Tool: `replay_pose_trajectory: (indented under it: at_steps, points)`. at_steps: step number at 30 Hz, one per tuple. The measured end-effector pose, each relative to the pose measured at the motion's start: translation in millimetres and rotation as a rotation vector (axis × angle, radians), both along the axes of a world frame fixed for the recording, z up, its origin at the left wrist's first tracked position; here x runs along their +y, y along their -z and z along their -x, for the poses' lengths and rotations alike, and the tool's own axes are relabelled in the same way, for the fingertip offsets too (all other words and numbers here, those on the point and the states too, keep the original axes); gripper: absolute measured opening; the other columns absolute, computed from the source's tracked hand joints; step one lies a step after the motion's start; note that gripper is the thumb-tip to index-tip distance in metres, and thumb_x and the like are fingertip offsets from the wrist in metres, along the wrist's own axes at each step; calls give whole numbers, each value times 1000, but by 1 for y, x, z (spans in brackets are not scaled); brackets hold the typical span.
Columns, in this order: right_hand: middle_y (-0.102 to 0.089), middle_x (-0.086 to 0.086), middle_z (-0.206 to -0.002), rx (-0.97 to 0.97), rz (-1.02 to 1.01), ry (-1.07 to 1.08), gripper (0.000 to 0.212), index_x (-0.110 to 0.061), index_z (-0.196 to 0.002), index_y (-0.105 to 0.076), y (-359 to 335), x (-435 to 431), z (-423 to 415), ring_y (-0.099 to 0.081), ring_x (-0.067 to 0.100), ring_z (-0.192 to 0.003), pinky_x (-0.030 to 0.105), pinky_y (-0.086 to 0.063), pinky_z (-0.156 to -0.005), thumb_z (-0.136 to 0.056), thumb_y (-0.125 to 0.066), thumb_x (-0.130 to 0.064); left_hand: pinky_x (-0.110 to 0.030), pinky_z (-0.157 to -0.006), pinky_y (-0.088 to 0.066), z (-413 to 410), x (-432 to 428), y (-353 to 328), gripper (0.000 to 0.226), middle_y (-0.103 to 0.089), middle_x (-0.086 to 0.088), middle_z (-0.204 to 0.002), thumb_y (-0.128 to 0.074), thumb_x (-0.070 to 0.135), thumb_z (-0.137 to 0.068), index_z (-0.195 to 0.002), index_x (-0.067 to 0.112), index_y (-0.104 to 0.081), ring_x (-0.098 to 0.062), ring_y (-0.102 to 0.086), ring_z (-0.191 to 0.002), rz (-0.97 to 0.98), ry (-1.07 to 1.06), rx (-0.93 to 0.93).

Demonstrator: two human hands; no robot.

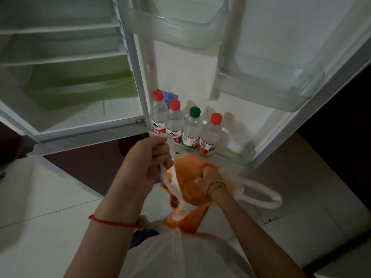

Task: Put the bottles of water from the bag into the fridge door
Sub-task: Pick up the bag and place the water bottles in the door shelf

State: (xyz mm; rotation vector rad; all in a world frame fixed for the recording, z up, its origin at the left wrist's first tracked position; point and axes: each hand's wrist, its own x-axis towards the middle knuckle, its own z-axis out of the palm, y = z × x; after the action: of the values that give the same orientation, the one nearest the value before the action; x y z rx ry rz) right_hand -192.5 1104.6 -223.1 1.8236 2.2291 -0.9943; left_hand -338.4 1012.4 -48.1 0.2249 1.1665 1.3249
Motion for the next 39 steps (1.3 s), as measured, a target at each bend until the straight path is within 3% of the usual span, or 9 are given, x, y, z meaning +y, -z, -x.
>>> replay_pose_trajectory:
  at_steps: [2, 5, 9, 13, 20, 26, 29, 32, 39]
  points:
    - [-51, 6, -80, 11, -45, -18, 32, -18, -62, -40, -8, 2, 2, -49, 20, -82, 27, -37, -68, -88, -59, -17, -16, -42, -38, -5, 4, 1, 32, -23, 9, -43, -39, 10, -98, -68, 21, -34, -3, -22, -28, -7, 16, 51]
    - [-37, -6, -64, 64, -177, 26, 38, -25, -60, -31, -26, 2, -9, -40, 13, -63, 22, -26, -52, -85, -58, -19, -20, -47, -42, -13, 10, 4, 33, -25, 8, -45, -39, 11, -99, -67, 20, -34, -3, -22, -31, -24, 74, 97]
    - [-61, 2, -77, 90, -273, 143, 8, -13, -76, -59, -56, 0, -35, -60, 22, -77, 24, -36, -62, -83, -58, -17, -22, -51, -44, -25, 18, 13, 31, -25, 9, -45, -38, 10, -99, -70, 20, -35, -3, -22, -31, -11, 147, 57]
    - [-54, -1, -72, 222, -480, 282, 36, -13, -76, -59, -94, -10, -51, -50, 18, -64, 23, -31, -53, -65, -65, -47, -23, -54, -38, -33, 27, 20, 33, -25, 10, -41, -36, 8, -98, -67, 20, -33, -3, -21, -29, -6, 154, 8]
    - [-63, 9, -79, 362, -779, 381, 30, -6, -79, -62, -151, -2, -69, -58, 22, -69, 22, -36, -52, -70, -80, -27, -16, -38, -40, -31, 35, 30, 29, -25, 10, -41, -37, 8, -98, -72, 18, -38, -4, -21, -26, 22, 150, -7]
    - [-62, 9, -82, 411, -837, 399, 32, -5, -80, -61, -156, 11, -71, -58, 21, -71, 22, -39, -59, -72, -79, -29, -17, -41, -41, -29, 36, 35, 27, -26, 9, -42, -39, 9, -98, -72, 19, -38, -4, -22, -27, 25, 174, 17]
    - [-57, 4, -83, 422, -867, 398, 31, -6, -81, -59, -152, 19, -65, -52, 16, -70, 8, -30, -55, -74, -80, -28, -17, -47, -38, -26, 35, 37, 27, -27, 10, -42, -40, 10, -97, -73, 20, -38, -3, -22, -28, 30, 163, 27]
    - [-57, 7, -87, 420, -832, 372, 25, -4, -81, -59, -143, 31, -55, -48, 14, -74, 15, -28, -61, -75, -77, -21, -20, -56, -30, -23, 33, 38, 26, -28, 10, -41, -39, 10, -98, -74, 20, -39, -2, -23, -28, 39, 134, 16]
    - [-59, 14, -98, 378, -650, 371, 16, -4, -89, -64, -112, 59, -40, -55, 24, -84, 21, -34, -70, -79, -70, -14, -16, -41, -37, -15, 26, 41, 30, -27, 8, -43, -39, 10, -99, -69, 18, -37, -2, -23, -29, 48, 93, 14]
